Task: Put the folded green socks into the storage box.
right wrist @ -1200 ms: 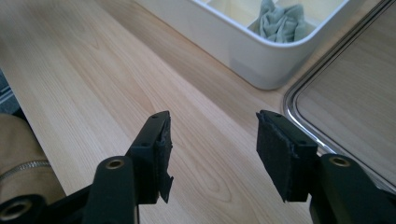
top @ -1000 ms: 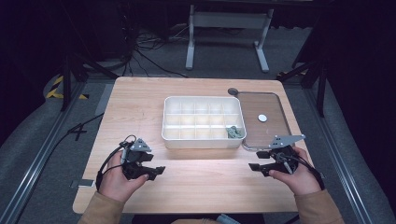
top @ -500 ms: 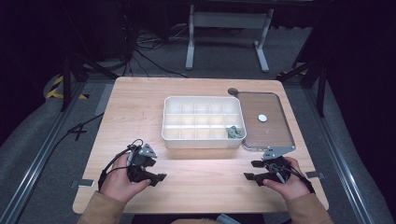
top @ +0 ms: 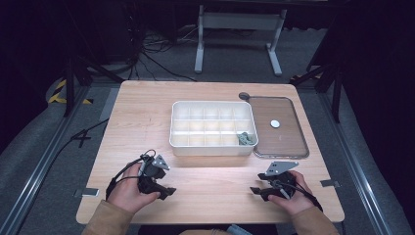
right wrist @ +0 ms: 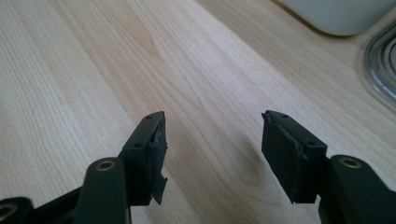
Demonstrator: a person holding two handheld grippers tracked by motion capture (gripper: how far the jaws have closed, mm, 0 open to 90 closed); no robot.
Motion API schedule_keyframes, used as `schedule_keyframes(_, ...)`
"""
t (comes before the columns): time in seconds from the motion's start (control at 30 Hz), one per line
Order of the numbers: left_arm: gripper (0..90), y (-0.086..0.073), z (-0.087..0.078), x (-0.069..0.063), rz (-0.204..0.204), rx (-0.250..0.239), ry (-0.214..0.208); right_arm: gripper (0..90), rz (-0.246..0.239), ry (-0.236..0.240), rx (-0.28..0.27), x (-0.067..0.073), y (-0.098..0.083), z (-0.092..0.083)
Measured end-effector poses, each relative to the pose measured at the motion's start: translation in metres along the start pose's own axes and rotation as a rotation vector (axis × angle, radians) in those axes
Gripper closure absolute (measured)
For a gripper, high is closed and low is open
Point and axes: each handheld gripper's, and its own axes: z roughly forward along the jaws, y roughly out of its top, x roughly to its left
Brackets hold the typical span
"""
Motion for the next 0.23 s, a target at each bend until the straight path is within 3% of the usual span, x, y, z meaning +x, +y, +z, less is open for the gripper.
schedule_keyframes(0.23, 26.6, -0.0038, 0.0042, 0.0026, 0.0, -0.008, -0.005, 41.1, 0.009, -0.001, 0.016, 0.0013, -0.0022, 0.0029)
